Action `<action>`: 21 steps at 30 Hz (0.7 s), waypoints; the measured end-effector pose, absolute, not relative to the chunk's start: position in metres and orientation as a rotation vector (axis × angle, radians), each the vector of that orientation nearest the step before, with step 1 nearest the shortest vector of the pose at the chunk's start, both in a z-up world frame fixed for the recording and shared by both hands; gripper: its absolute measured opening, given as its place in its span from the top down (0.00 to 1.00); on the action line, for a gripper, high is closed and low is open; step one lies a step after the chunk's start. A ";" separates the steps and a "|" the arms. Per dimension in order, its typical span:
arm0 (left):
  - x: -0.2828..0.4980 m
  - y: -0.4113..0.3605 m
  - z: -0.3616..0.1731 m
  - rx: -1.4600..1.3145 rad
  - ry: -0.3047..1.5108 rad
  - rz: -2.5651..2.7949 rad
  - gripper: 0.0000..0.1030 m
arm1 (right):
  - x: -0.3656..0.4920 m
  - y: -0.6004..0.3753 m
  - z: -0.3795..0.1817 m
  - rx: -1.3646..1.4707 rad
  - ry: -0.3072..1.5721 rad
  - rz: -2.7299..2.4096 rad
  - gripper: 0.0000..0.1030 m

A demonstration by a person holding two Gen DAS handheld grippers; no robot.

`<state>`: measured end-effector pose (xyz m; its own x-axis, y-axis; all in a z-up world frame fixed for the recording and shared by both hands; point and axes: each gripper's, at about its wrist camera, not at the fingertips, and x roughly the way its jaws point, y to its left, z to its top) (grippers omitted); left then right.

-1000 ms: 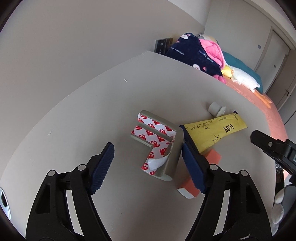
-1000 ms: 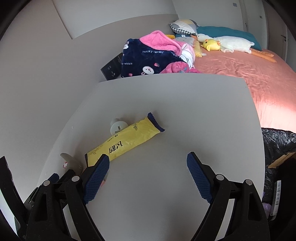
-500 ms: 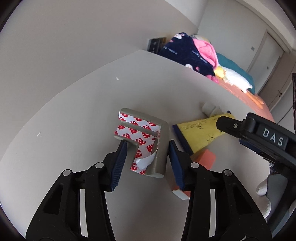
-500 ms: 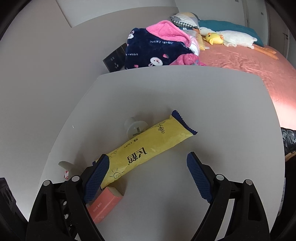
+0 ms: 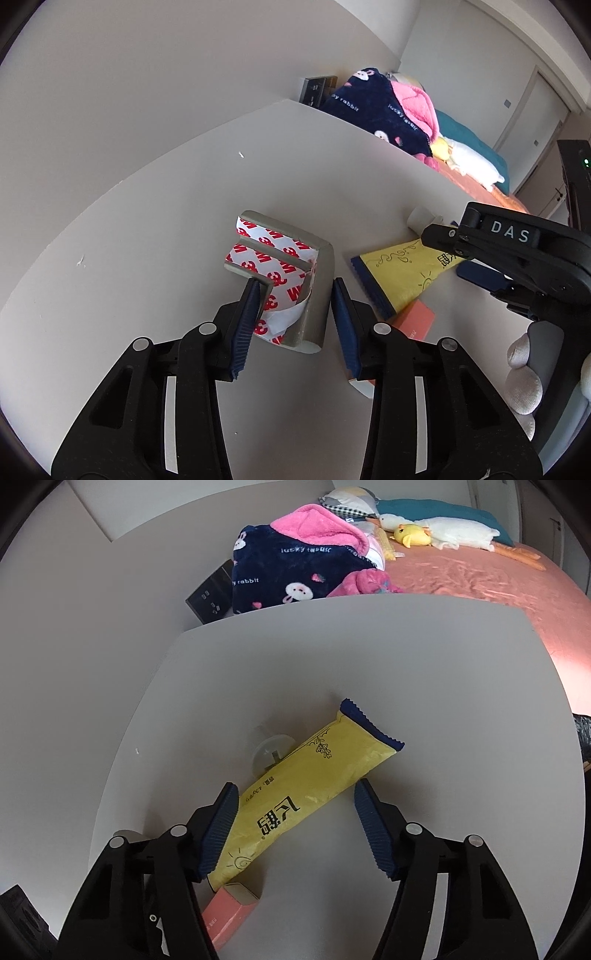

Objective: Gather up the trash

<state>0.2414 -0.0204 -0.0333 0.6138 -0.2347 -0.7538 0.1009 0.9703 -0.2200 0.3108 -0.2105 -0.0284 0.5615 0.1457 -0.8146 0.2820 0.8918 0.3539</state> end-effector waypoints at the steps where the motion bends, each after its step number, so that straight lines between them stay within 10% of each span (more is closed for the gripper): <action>1: 0.241 -0.021 -0.033 -0.161 0.890 -0.194 0.62 | 0.313 -0.209 -0.029 0.479 0.987 -0.070 0.48; 3: 0.241 -0.020 -0.033 -0.163 0.890 -0.195 0.62 | 0.314 -0.212 -0.032 0.525 0.990 -0.034 0.71; 8: 0.240 -0.020 -0.033 -0.165 0.889 -0.193 0.62 | 0.307 -0.217 -0.026 0.559 0.947 0.007 0.88; 21: 0.228 -0.017 -0.012 -0.164 0.759 -0.185 0.63 | 0.275 -0.238 0.008 0.488 0.868 0.060 0.89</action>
<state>0.2279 -0.0175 -0.0117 0.7106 -0.2249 -0.6667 0.1065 0.9710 -0.2140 0.2754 -0.2378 0.0076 0.6518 0.2451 -0.7177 0.1448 0.8887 0.4350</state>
